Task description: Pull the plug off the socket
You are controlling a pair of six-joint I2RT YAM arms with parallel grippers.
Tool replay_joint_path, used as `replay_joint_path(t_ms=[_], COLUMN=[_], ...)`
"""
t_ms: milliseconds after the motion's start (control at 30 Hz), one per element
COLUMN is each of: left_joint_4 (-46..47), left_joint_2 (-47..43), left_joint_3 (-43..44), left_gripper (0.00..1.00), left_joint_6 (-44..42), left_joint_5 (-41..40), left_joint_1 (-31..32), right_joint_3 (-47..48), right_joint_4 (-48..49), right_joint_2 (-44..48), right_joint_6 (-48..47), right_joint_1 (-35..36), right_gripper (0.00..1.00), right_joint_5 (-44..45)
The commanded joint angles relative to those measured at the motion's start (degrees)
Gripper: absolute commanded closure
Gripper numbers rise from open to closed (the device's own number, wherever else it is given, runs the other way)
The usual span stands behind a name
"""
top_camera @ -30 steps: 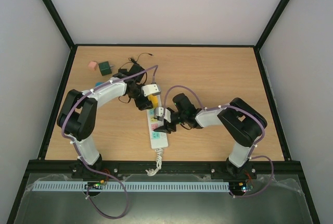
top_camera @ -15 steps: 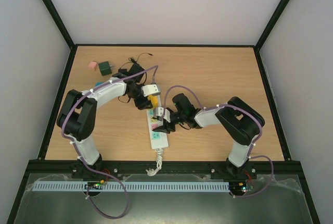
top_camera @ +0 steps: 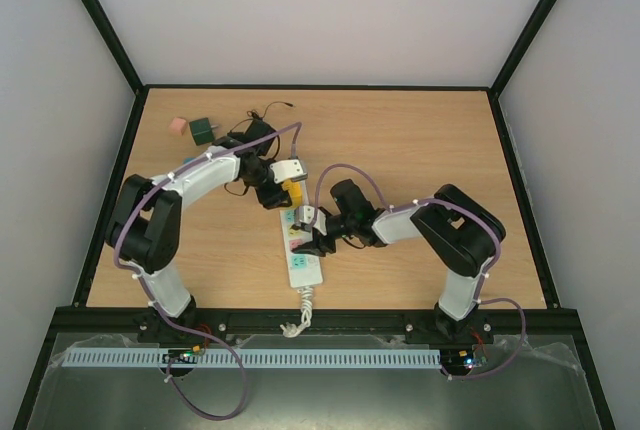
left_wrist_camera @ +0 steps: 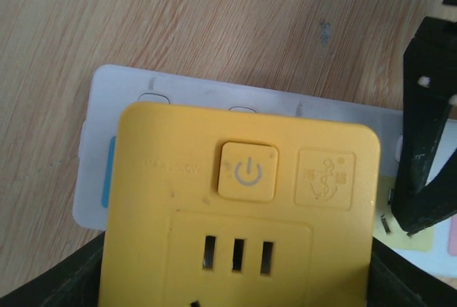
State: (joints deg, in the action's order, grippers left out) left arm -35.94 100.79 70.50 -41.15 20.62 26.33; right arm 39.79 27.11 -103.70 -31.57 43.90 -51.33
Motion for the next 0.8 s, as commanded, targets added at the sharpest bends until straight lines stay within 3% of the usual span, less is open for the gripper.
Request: replay_joint_path(t_ms=[0,333,767], left_joint_4=[-2.0,-2.8,-2.7], left_joint_2=[-3.9,-5.4,-11.7], left_joint_3=[1.7,2.0,0.3], left_gripper=[0.55,0.56,0.55], left_joint_6=[-0.4,-0.2,4.5], left_joint_5=[7.8,7.5,15.2], left_joint_1=[0.6,-0.5,-13.0], right_joint_3=[-0.4,-0.2,0.9], right_joint_4=[-4.9,-5.3,-5.2], right_joint_2=[-3.7,-4.0,-1.1], right_joint_6=[0.5,0.5,3.1], right_joint_1=[0.2,0.2,0.2], right_gripper=[0.36,0.36,0.33], right_joint_5=[4.4,4.6,3.7])
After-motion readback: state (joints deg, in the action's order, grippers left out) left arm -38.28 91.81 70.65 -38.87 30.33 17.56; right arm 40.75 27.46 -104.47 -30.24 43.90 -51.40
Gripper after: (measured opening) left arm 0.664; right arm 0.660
